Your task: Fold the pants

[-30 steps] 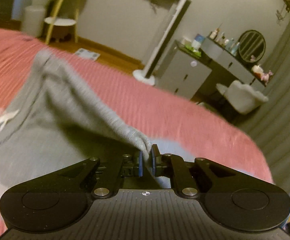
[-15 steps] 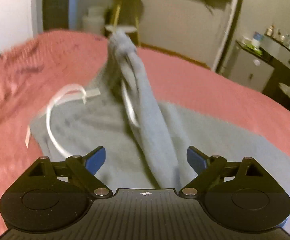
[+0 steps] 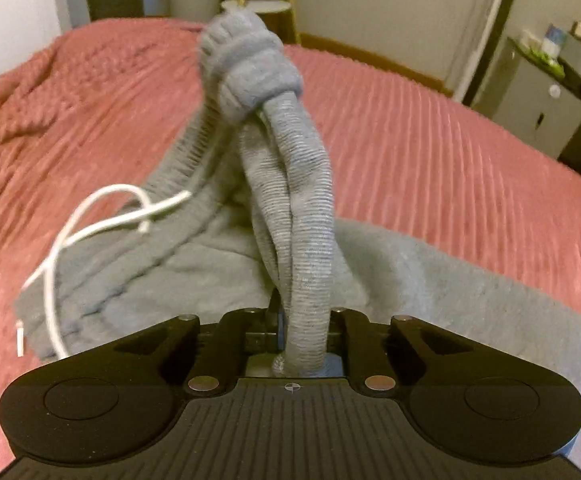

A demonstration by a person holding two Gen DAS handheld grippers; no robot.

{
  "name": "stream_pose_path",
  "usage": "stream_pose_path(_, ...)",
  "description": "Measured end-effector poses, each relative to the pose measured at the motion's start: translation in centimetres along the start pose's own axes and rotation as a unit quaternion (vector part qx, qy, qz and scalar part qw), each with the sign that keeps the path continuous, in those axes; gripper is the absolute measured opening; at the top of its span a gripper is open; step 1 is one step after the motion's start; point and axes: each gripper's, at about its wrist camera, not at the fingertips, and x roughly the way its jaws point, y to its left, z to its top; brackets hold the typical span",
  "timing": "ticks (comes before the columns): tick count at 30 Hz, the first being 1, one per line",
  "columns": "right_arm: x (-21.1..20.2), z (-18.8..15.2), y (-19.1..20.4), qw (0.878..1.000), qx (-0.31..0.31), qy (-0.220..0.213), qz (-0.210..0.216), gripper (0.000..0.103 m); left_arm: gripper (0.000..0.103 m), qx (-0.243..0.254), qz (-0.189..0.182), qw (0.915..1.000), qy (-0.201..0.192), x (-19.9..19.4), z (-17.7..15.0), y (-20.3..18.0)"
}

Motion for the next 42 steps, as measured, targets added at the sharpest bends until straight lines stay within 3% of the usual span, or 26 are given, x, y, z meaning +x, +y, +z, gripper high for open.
stream_pose_path(4, 0.4, -0.8, 1.6, 0.997, -0.068, 0.005, -0.02, 0.103, 0.011, -0.018, -0.039, 0.9984, -0.037, -4.9, -1.2, 3.7)
stream_pose_path(8, 0.3, -1.4, 1.8, 0.996, -0.082, -0.009, -0.023, 0.103, 0.012, -0.101, -0.08, 0.9915, -0.018, -6.5, -3.1, 8.3)
stream_pose_path(10, 0.2, -1.4, 1.6, 0.997, -0.075, -0.01, -0.02, 0.103, 0.013, -0.109, -0.061, 0.9921, 0.007, -5.1, -4.4, 9.3)
stream_pose_path(12, 0.0, -1.1, 1.3, 0.998, -0.062, -0.008, -0.016, 0.103, 0.024, -0.109, -0.03, 0.9928, 0.039, -2.7, -5.2, 9.7)
stream_pose_path(14, 0.0, -0.6, 1.1, 0.999, -0.049, 0.003, -0.012, 0.103, 0.028, -0.135, -0.033, 0.9884, 0.061, -1.5, -5.2, 10.3)
stream_pose_path(16, -0.2, -0.2, 0.7, 0.999, -0.031, 0.011, -0.002, 0.103, 0.03, -0.141, -0.038, 0.988, 0.05, -1.7, -4.8, 10.4)
stream_pose_path(19, -0.6, 0.0, -0.1, 1.0, -0.001, 0.011, 0.021, 0.102, 0.035, -0.112, -0.022, 0.9927, 0.039, -2.0, -4.8, 9.7)
stream_pose_path(22, -0.9, 0.5, -1.0, 0.999, 0.022, 0.006, 0.038, 0.086, 0.034, -0.109, -0.025, 0.9931, 0.036, -1.9, -4.7, 9.3)
stream_pose_path(27, -0.5, 1.2, -3.8, 0.994, 0.089, 0.012, 0.061, 0.035, 0.031, -0.114, -0.031, 0.9922, 0.038, -1.6, -4.6, 9.2)
stream_pose_path(29, -0.4, 1.5, -4.6, 0.992, 0.105, 0.011, 0.071, 0.023, 0.028, -0.109, -0.03, 0.9929, 0.034, -2.1, -4.9, 9.3)
stream_pose_path(31, -0.3, 1.8, -4.8, 0.989, 0.123, 0.008, 0.087, 0.02, 0.023, -0.103, -0.032, 0.9937, 0.03, -2.2, -4.9, 9.0)
stream_pose_path(33, 0.2, 1.9, -4.9, 0.986, 0.139, 0.015, 0.094, 0.025, 0.021, -0.096, -0.03, 0.9945, 0.027, -2.2, -4.9, 8.8)
stream_pose_path(36, 1.1, 1.4, -4.4, 0.985, 0.143, 0.025, 0.099, 0.025, 0.017, -0.092, -0.025, 0.995, 0.031, -2.2, -4.7, 8.6)
stream_pose_path(37, 1.0, 1.5, -4.1, 0.985, 0.138, 0.023, 0.102, 0.02, 0.015, -0.09, -0.024, 0.9951, 0.033, -2.4, -4.5, 8.5)
stream_pose_path(38, 0.9, 1.7, -3.9, 0.984, 0.135, 0.023, 0.111, 0.004, 0.015, -0.087, -0.024, 0.9954, 0.033, -2.7, -4.3, 8.4)
stream_pose_path(42, -2.2, 3.6, -3.2, 0.983, 0.115, -0.019, 0.14, 0.005, 0.014, -0.098, -0.061, 0.9932, 0.014, -5.6, -3.4, 9.1)
